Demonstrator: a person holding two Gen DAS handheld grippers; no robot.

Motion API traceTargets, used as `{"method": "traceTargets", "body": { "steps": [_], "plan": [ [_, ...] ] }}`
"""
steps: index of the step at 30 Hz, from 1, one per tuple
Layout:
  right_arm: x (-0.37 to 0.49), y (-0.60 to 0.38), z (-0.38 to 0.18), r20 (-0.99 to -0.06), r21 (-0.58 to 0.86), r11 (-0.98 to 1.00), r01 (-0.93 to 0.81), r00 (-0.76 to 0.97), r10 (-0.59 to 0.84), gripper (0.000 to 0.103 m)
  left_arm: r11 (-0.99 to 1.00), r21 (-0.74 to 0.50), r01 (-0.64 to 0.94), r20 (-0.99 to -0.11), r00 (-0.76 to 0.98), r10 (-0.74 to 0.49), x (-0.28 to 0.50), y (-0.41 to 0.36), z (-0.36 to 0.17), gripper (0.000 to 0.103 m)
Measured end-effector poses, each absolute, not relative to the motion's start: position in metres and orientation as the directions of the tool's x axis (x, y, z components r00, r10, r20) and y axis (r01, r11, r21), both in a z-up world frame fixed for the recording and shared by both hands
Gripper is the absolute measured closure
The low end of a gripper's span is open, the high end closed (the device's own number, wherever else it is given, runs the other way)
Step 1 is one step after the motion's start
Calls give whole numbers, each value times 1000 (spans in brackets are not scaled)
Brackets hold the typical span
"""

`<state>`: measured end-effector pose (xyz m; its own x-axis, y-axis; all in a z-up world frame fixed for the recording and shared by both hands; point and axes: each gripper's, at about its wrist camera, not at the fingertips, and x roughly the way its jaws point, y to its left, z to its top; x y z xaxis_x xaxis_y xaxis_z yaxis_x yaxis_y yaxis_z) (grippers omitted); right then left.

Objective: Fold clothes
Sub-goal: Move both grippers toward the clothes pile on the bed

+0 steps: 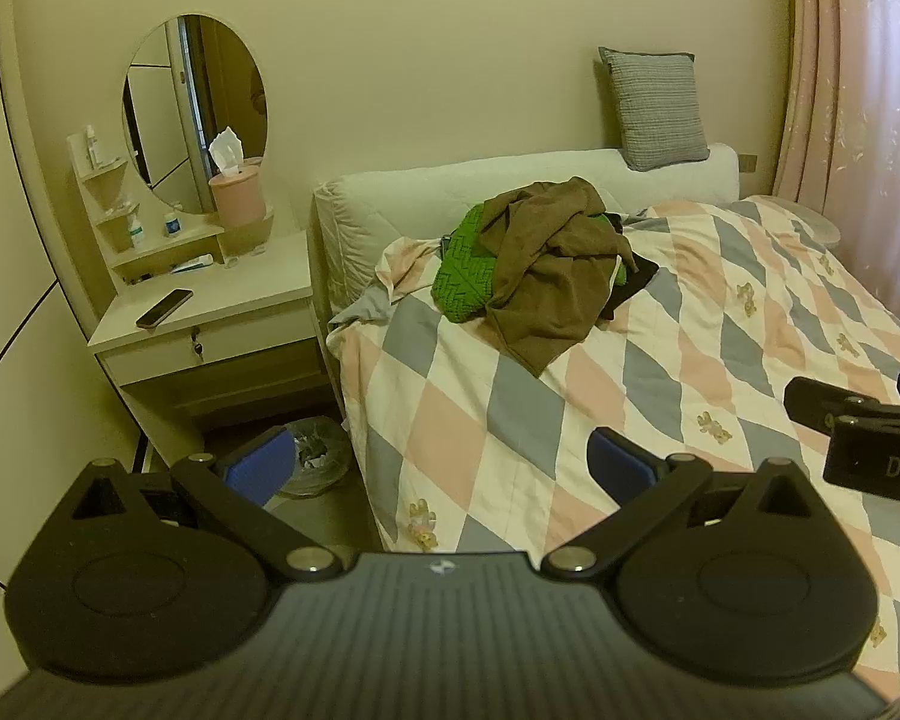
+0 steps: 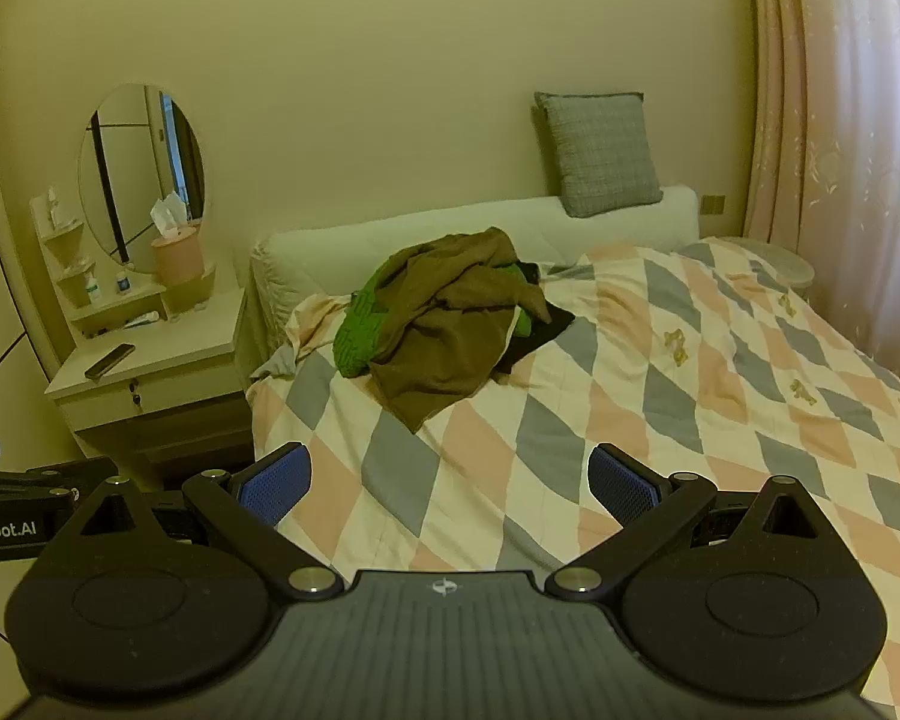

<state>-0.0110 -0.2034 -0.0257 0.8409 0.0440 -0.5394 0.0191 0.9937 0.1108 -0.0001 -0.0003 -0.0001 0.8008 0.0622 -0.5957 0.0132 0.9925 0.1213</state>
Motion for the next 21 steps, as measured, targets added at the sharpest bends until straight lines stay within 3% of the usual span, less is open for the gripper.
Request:
{"method": "traceTargets", "body": {
  "steps": [21],
  "plan": [
    [13, -202, -24, -545, 110, 992, 58, 838, 11, 0, 995, 69, 75, -635, 773, -14, 26, -1, -13, 1]
  ]
}}
